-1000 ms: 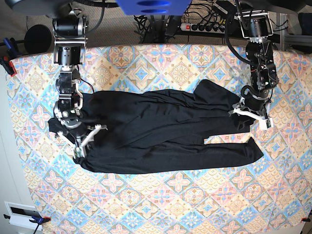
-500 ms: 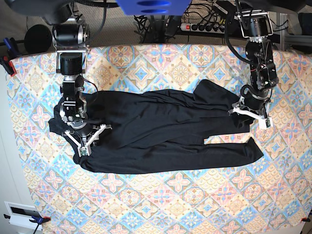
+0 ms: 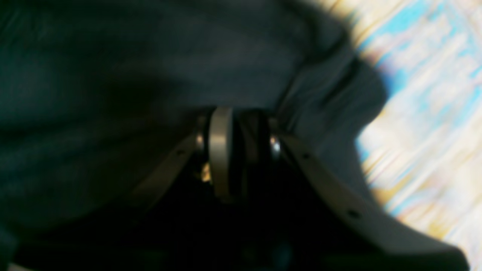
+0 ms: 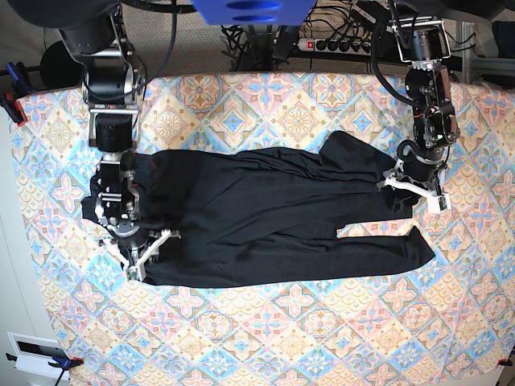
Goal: Layout the t-shirt on the table in an organized manner, then fold the t-shirt properly
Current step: 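Grasp the shirt edge with the left gripper and hold the hem with the right, then release the shirt and move both grippers toward the collar end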
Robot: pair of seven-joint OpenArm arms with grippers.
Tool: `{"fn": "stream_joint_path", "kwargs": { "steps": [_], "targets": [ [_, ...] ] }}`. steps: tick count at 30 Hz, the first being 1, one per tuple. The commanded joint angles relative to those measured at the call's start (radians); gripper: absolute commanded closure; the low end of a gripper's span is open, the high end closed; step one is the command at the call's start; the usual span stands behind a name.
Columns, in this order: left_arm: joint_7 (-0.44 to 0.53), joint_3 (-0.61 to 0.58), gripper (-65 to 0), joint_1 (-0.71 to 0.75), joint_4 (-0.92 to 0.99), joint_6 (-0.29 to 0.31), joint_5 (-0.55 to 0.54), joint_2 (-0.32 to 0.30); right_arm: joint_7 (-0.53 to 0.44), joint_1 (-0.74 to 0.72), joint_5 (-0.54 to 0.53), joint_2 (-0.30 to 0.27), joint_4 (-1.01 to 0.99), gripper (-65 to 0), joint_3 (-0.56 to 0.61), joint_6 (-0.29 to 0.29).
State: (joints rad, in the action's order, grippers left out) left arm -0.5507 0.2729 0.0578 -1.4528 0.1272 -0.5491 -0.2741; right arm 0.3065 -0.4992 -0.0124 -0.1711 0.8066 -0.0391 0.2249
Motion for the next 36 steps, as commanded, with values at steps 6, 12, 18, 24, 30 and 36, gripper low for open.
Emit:
{"fn": "stream_joint_path", "kwargs": {
  "steps": [6,12,18,24,30,36],
  "targets": [
    [0.022,0.006,-25.1,-0.002,-0.016,0.005,-0.007,-0.014,-0.017,-0.028,-0.004,-0.012,0.017,-11.4,-0.002,0.0],
    [0.022,0.006,-25.2,0.0,-0.016,0.005,-0.007,-0.014,-0.019,-0.028,-0.004,-0.044,-0.003,-11.4,-0.002,0.0],
    [0.022,0.006,-25.2,0.001,-0.016,0.005,-0.007,-0.014,-0.128,-0.034,-0.001,-0.074,-0.223,-11.4,-0.002,-0.002],
    [0.022,0.007,-25.2,0.015,-0.018,0.005,-0.009,-0.015,-0.194,-0.105,-0.001,-0.115,-0.33,-11.4,-0.002,-0.005],
    [0.022,0.007,-25.2,0.034,-0.022,0.005,-0.015,-0.015,-0.192,-0.157,0.065,-0.149,-0.332,-11.4,-0.002,-0.005],
    [0.024,0.01,-25.3,0.053,-0.022,0.005,-0.012,-0.017,-0.2,-0.158,0.328,-0.149,-0.333,-11.6,-0.005,-0.069]
  ]
}}
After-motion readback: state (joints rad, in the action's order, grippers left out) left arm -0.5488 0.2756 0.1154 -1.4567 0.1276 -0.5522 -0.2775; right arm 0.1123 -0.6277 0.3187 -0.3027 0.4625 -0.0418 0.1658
